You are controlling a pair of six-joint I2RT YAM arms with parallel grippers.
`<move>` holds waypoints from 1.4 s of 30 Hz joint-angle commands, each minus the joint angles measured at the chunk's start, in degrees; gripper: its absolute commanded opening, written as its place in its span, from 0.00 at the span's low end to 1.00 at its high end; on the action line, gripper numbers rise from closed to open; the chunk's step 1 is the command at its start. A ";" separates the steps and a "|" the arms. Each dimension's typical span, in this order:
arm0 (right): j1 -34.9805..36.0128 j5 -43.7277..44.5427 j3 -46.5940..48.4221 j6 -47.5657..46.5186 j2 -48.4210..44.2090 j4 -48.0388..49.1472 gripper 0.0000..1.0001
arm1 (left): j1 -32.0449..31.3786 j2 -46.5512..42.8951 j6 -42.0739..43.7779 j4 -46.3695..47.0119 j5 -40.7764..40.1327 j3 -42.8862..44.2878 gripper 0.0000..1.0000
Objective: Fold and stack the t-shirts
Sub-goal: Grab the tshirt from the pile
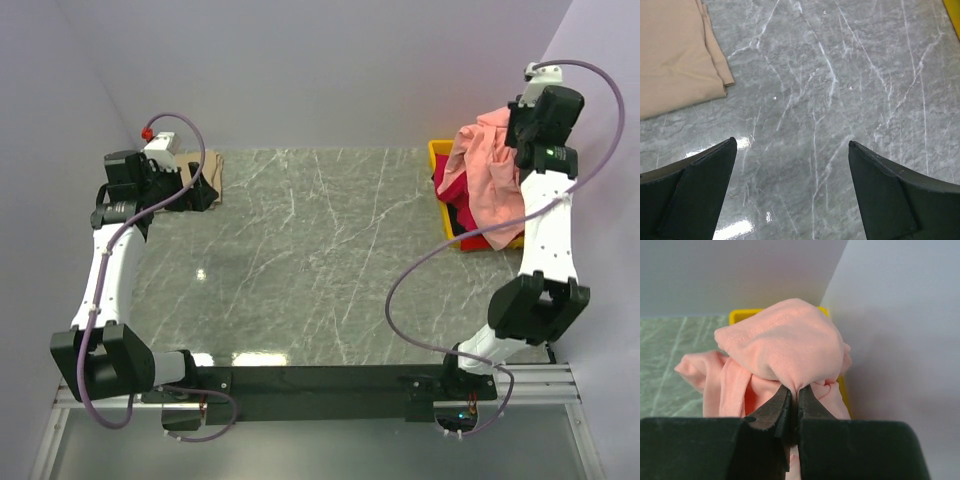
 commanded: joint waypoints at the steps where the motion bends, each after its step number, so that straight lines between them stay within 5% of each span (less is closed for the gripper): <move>1: -0.22 -0.48 1.12 -3.09 4.72 5.19 0.00 | 0.23 1.51 -0.72 0.31 -0.99 3.32 0.99; 9: -0.22 -5.31 10.06 -2.83 22.03 -4.37 0.02 | 0.23 5.64 -2.56 0.31 -0.91 4.55 0.99; 13: -0.39 -5.67 20.00 -1.25 29.42 -12.82 0.43 | 0.23 7.40 -3.35 0.31 -0.82 5.69 1.00; 18: -0.83 -5.93 19.85 -1.07 30.92 -15.91 0.54 | 0.23 9.25 -3.79 0.49 -0.56 7.36 0.99; 21: -1.01 -5.23 18.52 -0.64 30.22 -16.35 0.23 | 0.15 9.95 -3.88 0.57 -0.47 8.06 0.99; 23: -1.45 -5.05 19.57 0.77 28.91 -17.66 0.29 | 0.23 10.13 -4.06 0.31 -0.29 8.15 0.99; 24: -1.62 -3.31 19.49 1.29 28.03 -17.49 0.41 | 0.23 10.13 -3.97 0.40 -0.12 8.15 0.99; 26: -2.24 -3.03 17.48 1.04 24.71 -16.09 0.40 | 0.23 9.61 -4.23 0.57 0.06 7.72 0.99; 27: -2.50 -1.99 16.86 0.86 23.64 -15.65 0.19 | 0.15 9.60 -4.24 0.84 0.06 7.45 0.99; 29: -3.20 -1.19 16.06 0.51 21.27 -15.12 0.00 | 0.15 9.08 -4.41 1.10 0.49 7.19 0.99; 33: -4.43 -2.06 18.17 0.86 19.24 -16.52 0.01 | 0.23 8.37 -4.50 1.63 1.02 6.49 1.00; 35: -4.52 -2.94 19.92 0.51 19.15 -18.62 0.12 | 0.23 7.94 -4.50 1.89 1.29 6.13 0.99; 37: -4.52 -3.64 20.98 0.16 19.15 -20.29 0.00 | 0.23 7.85 -4.32 2.16 1.38 5.69 0.99; 41: -4.79 -4.35 23.52 1.39 17.57 -21.62 0.00 | 0.23 7.41 -4.06 1.80 2.17 5.87 1.00; 42: -4.70 -4.26 24.40 2.17 17.22 -21.79 0.08 | 0.23 7.32 -3.89 1.89 2.17 5.87 0.99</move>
